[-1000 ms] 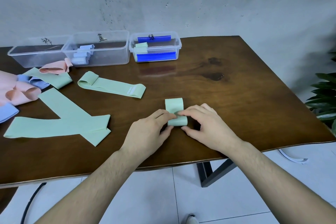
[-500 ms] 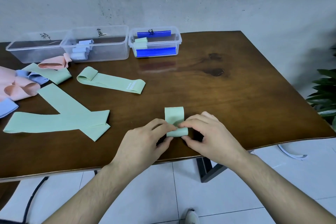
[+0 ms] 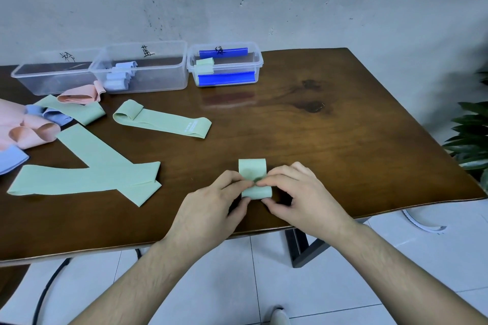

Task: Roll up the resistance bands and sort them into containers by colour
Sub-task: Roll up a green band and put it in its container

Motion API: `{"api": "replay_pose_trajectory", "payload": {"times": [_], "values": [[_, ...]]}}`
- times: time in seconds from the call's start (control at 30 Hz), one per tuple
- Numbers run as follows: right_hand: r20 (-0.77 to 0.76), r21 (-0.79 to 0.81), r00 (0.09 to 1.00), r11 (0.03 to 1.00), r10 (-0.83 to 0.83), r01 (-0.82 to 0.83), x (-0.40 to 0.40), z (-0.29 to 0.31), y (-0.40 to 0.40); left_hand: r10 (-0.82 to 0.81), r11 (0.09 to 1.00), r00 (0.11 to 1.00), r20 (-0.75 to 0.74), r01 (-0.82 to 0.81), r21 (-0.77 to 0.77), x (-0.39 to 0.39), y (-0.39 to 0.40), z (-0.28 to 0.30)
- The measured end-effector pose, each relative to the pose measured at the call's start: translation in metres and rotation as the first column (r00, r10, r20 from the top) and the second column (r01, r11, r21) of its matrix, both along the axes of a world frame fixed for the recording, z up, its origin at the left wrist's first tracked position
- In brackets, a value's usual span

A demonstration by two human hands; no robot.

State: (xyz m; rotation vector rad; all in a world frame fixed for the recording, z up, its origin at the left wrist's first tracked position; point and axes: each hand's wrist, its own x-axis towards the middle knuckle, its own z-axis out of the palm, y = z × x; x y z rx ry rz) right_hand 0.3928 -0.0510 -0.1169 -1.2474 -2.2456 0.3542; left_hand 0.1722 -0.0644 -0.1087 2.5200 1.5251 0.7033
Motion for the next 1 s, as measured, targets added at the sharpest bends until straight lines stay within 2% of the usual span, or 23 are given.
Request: {"api": "replay_pose_trajectory", "payload": {"times": [0.17, 0.77, 1.0], "values": [[0.016, -0.025, 1.0, 1.0, -0.004, 0.004, 0.0, 0.003, 0.005, -0.024, 1.0, 0.999, 0.036, 0.024, 0.007, -0.001, 0.002, 0.0], [0.049, -0.032, 0.999, 0.999, -0.017, 0.019, 0.0, 0.004, 0.016, -0.015, 1.0, 1.0, -0.022, 0.015, -0.007, -0.002, 0.01, 0.0], [0.071, 0.053, 0.996, 0.998, -0.045, 0.041, 0.001, 0.002, 0.016, 0.005, 1.0, 0.999, -0.052, -0.004, 0.007, -0.002, 0.02, -0.001]]}}
